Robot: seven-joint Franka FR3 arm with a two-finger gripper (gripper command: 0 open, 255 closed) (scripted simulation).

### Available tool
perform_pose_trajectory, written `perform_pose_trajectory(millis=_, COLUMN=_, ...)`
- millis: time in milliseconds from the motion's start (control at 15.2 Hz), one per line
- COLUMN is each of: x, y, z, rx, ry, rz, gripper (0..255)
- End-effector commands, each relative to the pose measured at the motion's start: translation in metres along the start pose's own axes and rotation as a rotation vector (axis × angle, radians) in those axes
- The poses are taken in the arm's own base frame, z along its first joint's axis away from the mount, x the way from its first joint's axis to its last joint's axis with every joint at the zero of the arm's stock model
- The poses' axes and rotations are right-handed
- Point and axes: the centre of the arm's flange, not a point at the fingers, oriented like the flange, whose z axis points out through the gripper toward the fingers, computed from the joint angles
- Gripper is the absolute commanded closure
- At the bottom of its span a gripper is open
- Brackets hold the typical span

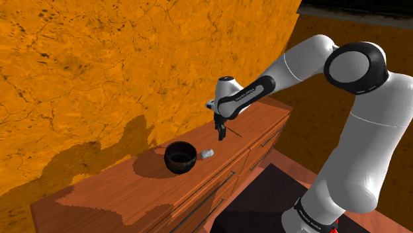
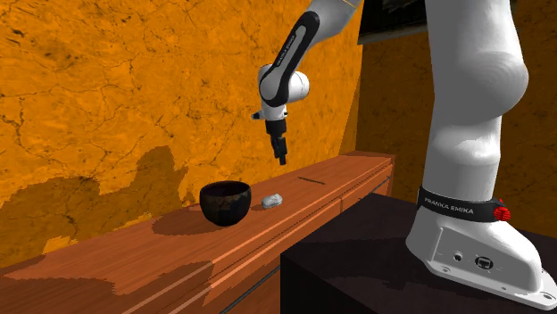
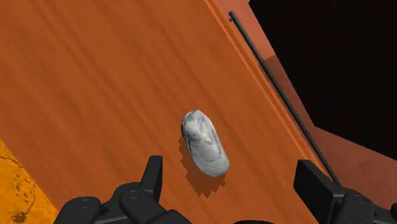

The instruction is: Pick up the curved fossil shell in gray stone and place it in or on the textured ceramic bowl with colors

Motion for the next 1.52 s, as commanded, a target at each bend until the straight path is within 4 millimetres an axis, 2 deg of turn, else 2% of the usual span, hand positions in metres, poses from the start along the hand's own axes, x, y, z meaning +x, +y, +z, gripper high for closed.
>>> perform_pose_trajectory(millis=0, x=0.013, y=0.002, z=0.025, rx=0.002, ry=-0.011, rz=-0.058, gripper=0)
perform_pose_trajectory(millis=528, x=0.064, y=0.007, z=0.121, rx=0.010, ry=-0.054, rz=-0.279, gripper=0)
perform_pose_trajectory(millis=1056, x=0.063, y=0.007, z=0.163, rx=0.010, ry=-0.055, rz=-0.284, gripper=0)
perform_pose_trajectory(millis=1452, x=0.063, y=0.007, z=0.163, rx=0.010, ry=-0.055, rz=-0.284, gripper=0)
